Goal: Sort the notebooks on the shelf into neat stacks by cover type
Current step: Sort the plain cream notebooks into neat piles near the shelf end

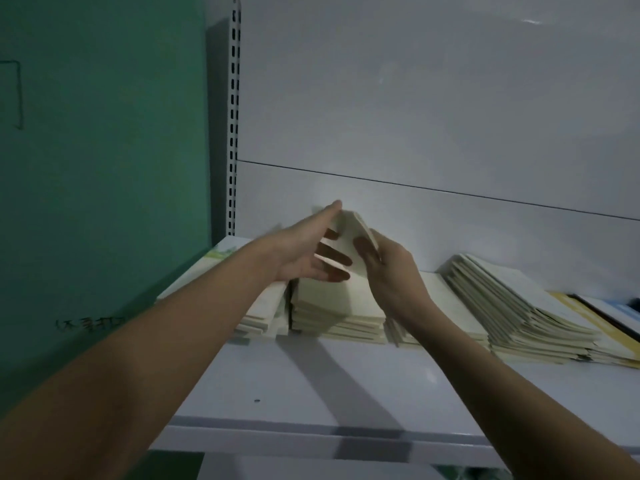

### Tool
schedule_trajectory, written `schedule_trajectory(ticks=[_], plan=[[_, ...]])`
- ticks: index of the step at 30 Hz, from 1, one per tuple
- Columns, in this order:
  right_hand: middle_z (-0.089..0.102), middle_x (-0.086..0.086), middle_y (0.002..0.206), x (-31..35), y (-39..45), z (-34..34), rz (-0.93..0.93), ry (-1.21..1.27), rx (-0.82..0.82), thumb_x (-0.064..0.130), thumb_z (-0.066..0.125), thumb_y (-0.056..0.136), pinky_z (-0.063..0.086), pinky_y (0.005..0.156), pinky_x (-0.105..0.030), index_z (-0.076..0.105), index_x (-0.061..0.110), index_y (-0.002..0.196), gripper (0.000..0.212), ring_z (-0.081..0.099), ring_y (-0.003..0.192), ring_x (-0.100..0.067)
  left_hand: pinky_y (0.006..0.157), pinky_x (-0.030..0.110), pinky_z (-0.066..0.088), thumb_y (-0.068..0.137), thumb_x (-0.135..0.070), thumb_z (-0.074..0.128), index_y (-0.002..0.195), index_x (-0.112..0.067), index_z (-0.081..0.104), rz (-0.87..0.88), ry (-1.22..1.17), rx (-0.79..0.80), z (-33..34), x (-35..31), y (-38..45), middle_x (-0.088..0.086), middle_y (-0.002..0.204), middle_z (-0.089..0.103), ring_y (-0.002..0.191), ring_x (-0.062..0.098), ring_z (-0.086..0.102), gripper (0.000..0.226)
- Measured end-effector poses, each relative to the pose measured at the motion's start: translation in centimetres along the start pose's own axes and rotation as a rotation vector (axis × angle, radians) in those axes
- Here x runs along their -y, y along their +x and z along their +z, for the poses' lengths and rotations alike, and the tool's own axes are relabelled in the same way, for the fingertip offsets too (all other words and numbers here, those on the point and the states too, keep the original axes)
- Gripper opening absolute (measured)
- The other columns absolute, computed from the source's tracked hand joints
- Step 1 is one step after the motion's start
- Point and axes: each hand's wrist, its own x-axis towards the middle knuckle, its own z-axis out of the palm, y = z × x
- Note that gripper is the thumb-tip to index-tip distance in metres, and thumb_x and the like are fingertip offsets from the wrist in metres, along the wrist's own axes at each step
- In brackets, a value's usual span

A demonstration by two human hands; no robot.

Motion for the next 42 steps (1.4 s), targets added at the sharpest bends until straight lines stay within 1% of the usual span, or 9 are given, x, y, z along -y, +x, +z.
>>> schedule_trajectory(ticks=[3,8,14,17,19,21,26,34,42], plan=[[0.068,0.011,0.103,1.1,0.7,-0.1,-0.138,-0.129,0.016,0.025,0.039,0.103,0.044,0.070,-0.028,0.056,0.033,0.126,0.030,0.060,0.086,-0.015,0.085,0.052,0.055,0.096,-0.048,0.045,0.108,0.004,0.054,0.008,-0.390,0.147,-0.1,-1.3,-0.9,0.024,0.104,0.063,0.097,0.039,0.066,0.053],[0.055,0.012,0.135,-0.1,1.4,0.2,-0.322,-0.313,0.177,0.040,0.038,0.099,0.050,0.086,-0.045,0.035,0.044,0.142,0.044,0.056,0.110,-0.025,0.078,0.053,0.057,0.096,-0.015,0.045,0.109,0.000,0.055,0.037,-0.362,0.001,-0.3,-0.8,-1.4,0.020,0.102,0.063,0.091,0.035,0.064,0.022],[0.023,0.002,0.158,-4.9,0.9,1.8,0.146,-0.126,0.287,0.075,0.058,0.074,0.029,0.114,-0.045,0.007,0.020,0.154,0.110,0.025,0.144,-0.023,0.052,0.042,0.056,0.092,0.011,0.037,0.130,-0.010,0.044,0.128,-0.251,-0.330,-2.7,0.3,-0.1,0.014,0.122,0.057,0.095,0.031,0.059,0.044],[0.028,-0.001,0.155,-6.0,0.4,2.8,0.012,-0.382,0.526,0.073,0.051,0.080,0.028,0.112,-0.044,0.023,0.016,0.149,0.093,0.028,0.141,-0.025,0.052,0.038,0.056,0.090,0.008,0.042,0.128,-0.010,0.047,0.130,-0.238,-0.445,-4.1,-0.2,-0.2,0.017,0.121,0.058,0.093,0.030,0.060,0.043],[0.051,-0.004,0.130,-5.9,0.5,3.4,-0.093,-0.481,0.617,0.067,0.044,0.088,0.039,0.088,-0.038,0.044,0.013,0.122,0.063,0.049,0.117,-0.029,0.056,0.039,0.057,0.089,0.006,0.043,0.124,-0.009,0.050,0.140,-0.250,-0.493,-4.0,-0.6,-0.4,0.018,0.113,0.060,0.089,0.030,0.061,0.039],[0.057,-0.006,0.104,-5.5,0.5,3.9,-0.191,-0.556,0.568,0.061,0.041,0.093,0.032,0.067,-0.033,0.044,0.015,0.096,0.045,0.055,0.087,-0.028,0.050,0.037,0.058,0.088,0.006,0.043,0.121,-0.009,0.051,0.157,-0.244,-0.522,-3.6,-0.4,-0.7,0.015,0.104,0.061,0.085,0.029,0.061,0.038],[0.063,-0.005,0.078,-6.3,-2.5,4.1,-0.506,-0.724,0.270,0.028,0.061,0.092,0.026,0.052,-0.030,0.060,0.013,0.090,0.015,0.063,0.065,-0.027,0.045,0.038,0.057,0.089,0.009,0.041,0.118,-0.009,0.050,0.177,-0.221,-0.535,-3.6,0.0,-2.2,0.015,0.104,0.058,0.088,0.030,0.058,0.036],[0.057,-0.007,0.070,-6.9,-0.2,-1.3,0.017,-0.023,-0.184,0.034,0.031,0.104,0.040,0.058,-0.040,0.049,0.011,0.078,0.039,0.055,0.067,-0.034,0.043,0.034,0.056,0.092,0.007,0.041,0.109,-0.008,0.051,0.086,-0.165,-0.521,-2.9,0.0,-4.6,0.017,0.106,0.058,0.086,0.028,0.058,0.025],[0.060,-0.003,0.065,-1.6,-0.3,-3.1,-0.492,-0.317,-0.184,0.021,0.037,0.095,0.028,0.051,-0.029,0.061,0.017,0.097,0.024,0.050,0.054,-0.034,0.065,0.045,0.060,0.085,-0.048,0.064,0.108,-0.007,0.062,-0.002,-0.361,-0.239,3.0,0.8,-3.4,0.017,0.087,0.073,0.078,0.031,0.072,0.047]])
